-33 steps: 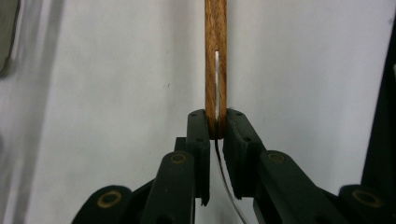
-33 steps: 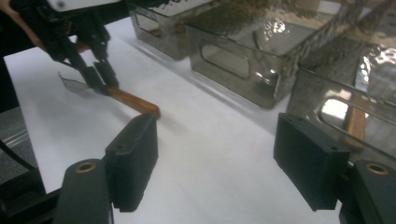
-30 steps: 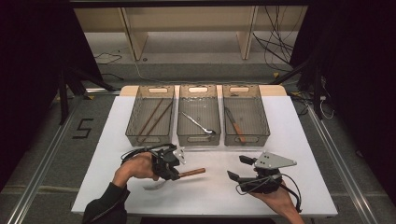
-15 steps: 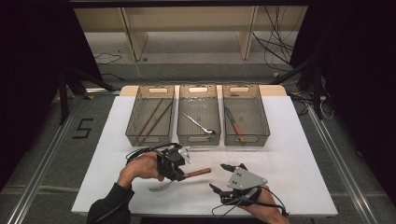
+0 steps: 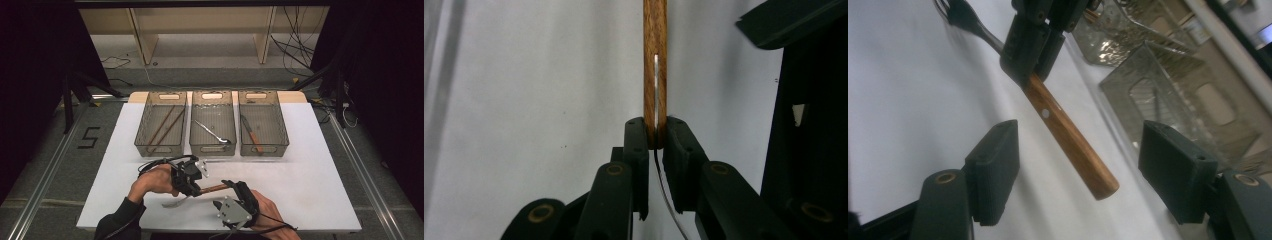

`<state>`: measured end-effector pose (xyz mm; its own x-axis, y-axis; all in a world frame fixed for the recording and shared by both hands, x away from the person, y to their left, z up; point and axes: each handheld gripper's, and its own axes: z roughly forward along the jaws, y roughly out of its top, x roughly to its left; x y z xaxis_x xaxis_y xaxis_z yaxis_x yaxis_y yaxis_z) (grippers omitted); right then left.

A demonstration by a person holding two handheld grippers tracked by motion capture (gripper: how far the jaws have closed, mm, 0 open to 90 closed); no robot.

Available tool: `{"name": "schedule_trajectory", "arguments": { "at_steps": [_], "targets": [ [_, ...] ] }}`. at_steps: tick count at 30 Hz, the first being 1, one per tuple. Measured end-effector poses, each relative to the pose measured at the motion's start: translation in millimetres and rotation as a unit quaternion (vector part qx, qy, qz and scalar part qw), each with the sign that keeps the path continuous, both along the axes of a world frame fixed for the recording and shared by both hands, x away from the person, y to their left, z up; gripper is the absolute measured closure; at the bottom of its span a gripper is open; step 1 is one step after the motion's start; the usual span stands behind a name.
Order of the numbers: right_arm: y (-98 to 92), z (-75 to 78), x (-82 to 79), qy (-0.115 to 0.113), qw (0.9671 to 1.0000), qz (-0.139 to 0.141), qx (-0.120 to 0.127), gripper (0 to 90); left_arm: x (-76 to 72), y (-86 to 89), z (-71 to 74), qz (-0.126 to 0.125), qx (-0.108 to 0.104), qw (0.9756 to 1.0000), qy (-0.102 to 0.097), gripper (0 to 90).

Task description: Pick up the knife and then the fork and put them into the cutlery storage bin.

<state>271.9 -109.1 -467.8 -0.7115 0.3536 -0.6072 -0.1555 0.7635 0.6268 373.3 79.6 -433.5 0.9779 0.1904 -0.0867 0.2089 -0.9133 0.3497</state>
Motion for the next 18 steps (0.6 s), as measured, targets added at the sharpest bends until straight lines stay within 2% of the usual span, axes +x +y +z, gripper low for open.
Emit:
{"name": "schedule_trajectory", "arguments": {
  "at_steps": [3,5,8,14,17,18],
  "targets": [
    [6.3,-4.5,-2.4,-0.034,0.9988,0.005,-0.034,36.4,-0.7,-0.6,2.3,-0.003,-0.002,1.0,-0.004,80.7],
    [11.1,-8.2,-3.4,-0.05,0.9979,0.006,-0.041,37.9,-2.4,-1.3,3.7,-0.002,-0.007,1.0,-0.004,80.7],
    [15.5,-11.1,-3.5,-0.074,0.9951,0.01,-0.066,40.0,-4.0,-2.0,5.5,-0.006,-0.007,1.0,-0.003,80.7],
    [23.2,-18.1,-5.4,-0.116,0.9875,0.012,-0.105,44.7,-4.6,-2.5,6.4,-0.007,-0.007,0.9999,-0.003,80.7],
    [25.8,-22.0,-6.3,-0.137,0.983,0.01,-0.122,48.7,-4.8,-2.8,7.0,-0.007,-0.008,0.9999,-0.003,80.7],
    [26.5,-23.0,-6.4,-0.147,0.9805,0.012,-0.13,50.1,-4.9,-2.9,7.3,-0.008,-0.009,0.9999,-0.003,80.7]
  ]
}}
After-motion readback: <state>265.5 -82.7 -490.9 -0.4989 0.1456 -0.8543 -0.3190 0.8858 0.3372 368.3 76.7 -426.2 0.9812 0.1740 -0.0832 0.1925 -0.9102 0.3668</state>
